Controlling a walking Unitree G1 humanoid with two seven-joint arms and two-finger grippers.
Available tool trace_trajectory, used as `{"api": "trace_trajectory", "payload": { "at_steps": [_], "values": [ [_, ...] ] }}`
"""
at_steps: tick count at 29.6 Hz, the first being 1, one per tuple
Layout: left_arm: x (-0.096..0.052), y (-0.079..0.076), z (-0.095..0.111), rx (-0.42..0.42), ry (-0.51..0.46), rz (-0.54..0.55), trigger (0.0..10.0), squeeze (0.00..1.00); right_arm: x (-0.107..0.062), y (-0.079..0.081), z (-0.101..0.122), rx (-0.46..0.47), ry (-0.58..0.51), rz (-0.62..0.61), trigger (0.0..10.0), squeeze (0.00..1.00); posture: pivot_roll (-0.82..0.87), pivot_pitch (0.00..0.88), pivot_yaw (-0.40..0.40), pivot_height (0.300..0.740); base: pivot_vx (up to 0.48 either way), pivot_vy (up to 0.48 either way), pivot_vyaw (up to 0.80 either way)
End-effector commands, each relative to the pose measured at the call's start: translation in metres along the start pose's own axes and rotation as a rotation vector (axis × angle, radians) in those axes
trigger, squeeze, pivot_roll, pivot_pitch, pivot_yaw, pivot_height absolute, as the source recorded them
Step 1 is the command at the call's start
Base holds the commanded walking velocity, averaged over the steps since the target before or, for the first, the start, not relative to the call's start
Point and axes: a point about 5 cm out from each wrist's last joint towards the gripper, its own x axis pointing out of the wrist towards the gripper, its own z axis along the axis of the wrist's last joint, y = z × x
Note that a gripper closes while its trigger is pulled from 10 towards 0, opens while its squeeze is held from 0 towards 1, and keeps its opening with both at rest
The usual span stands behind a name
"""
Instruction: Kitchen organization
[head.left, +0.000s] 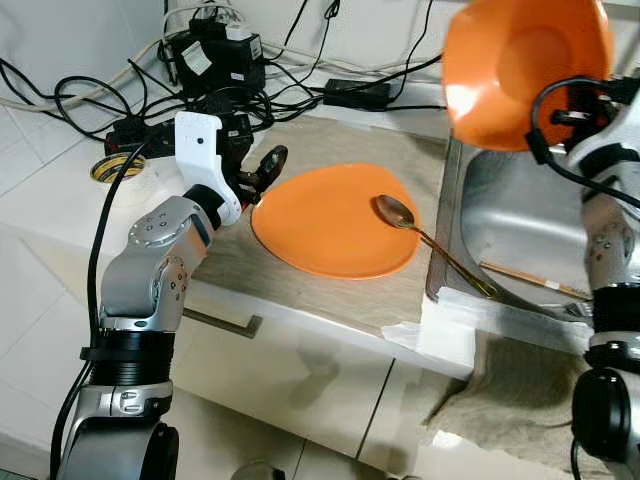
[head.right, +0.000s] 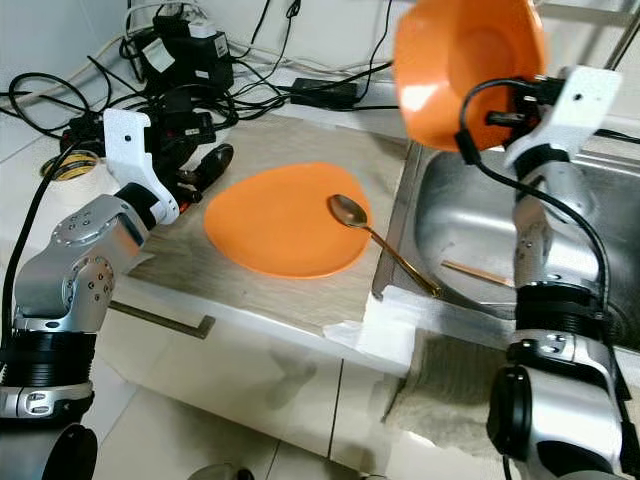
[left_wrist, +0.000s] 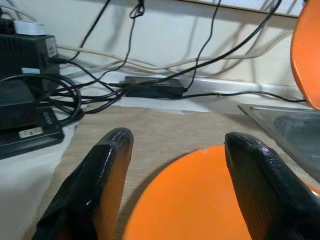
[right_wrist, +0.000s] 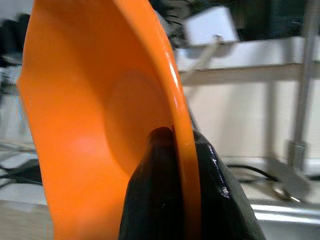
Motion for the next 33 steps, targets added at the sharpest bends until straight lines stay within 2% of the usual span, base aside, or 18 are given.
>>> {"api": "trace_trajectory", "payload": {
  "at_steps": [1, 4, 9, 10, 17, 18, 20, 21, 22, 29, 33],
  "values": [
    [0.002, 0.001, 0.002, 0.002, -0.006, -0.001, 10.0, 0.00, -0.001, -0.009, 0.007, -0.023, -0.038, -0.031, 0.0, 0.00, -0.01, 0.000, 0.041, 0.740, 0.000, 0.000, 0.00],
    [0.002, 0.001, 0.002, 0.002, -0.007, -0.003, 10.0, 0.00, -0.006, -0.022, -0.003, -0.054, 0.001, -0.068, 0.0, 0.00, -0.01, 0.000, 0.041, 0.740, 0.000, 0.000, 0.00],
    [0.002, 0.001, 0.002, 0.001, -0.006, -0.004, 10.0, 0.00, -0.009, -0.027, -0.011, -0.083, 0.037, -0.075, 0.0, 0.00, -0.01, 0.000, 0.042, 0.740, 0.000, 0.000, 0.00],
    [0.002, 0.001, 0.003, 0.001, -0.006, -0.004, 10.0, 0.00, -0.011, -0.031, -0.020, -0.104, 0.082, -0.080, 0.0, 0.00, -0.01, 0.000, 0.043, 0.740, 0.000, 0.000, 0.00],
    [0.003, 0.001, 0.002, 0.000, -0.002, -0.007, 10.0, 0.00, -0.019, -0.033, -0.045, -0.203, 0.216, -0.038, 0.0, 0.00, -0.01, 0.000, 0.043, 0.740, 0.000, 0.000, 0.00],
    [0.003, 0.001, 0.002, -0.001, -0.001, -0.007, 10.0, 0.00, -0.023, -0.032, -0.053, -0.276, 0.259, -0.006, 0.0, 0.00, -0.02, 0.000, 0.042, 0.740, 0.000, 0.000, 0.00],
    [0.003, 0.001, 0.002, 0.000, -0.001, -0.007, 10.0, 0.00, -0.024, -0.033, -0.057, -0.300, 0.282, 0.003, 0.0, 0.00, -0.01, 0.000, 0.042, 0.740, 0.000, 0.000, 0.00],
    [0.003, 0.001, 0.002, 0.000, -0.001, -0.007, 10.0, 0.00, -0.030, -0.031, -0.069, -0.378, 0.336, 0.046, 0.0, 0.00, -0.01, 0.000, 0.042, 0.740, 0.000, 0.000, 0.00],
    [0.003, 0.001, 0.002, 0.000, -0.001, -0.007, 10.0, 0.00, -0.033, -0.031, -0.073, -0.400, 0.359, 0.057, 0.0, 0.00, -0.01, 0.000, 0.041, 0.740, 0.000, 0.000, 0.00],
    [0.003, 0.001, 0.002, 0.001, 0.003, -0.008, 10.0, 0.00, -0.041, -0.028, -0.090, -0.471, 0.443, 0.109, 0.0, 0.00, -0.01, 0.000, 0.042, 0.740, 0.000, 0.000, 0.00],
    [0.003, 0.001, 0.002, 0.002, 0.004, -0.008, 10.0, 0.00, -0.043, -0.028, -0.094, -0.461, 0.459, 0.103, 0.0, 0.00, -0.01, 0.000, 0.042, 0.740, 0.000, 0.000, 0.00]
  ]
}}
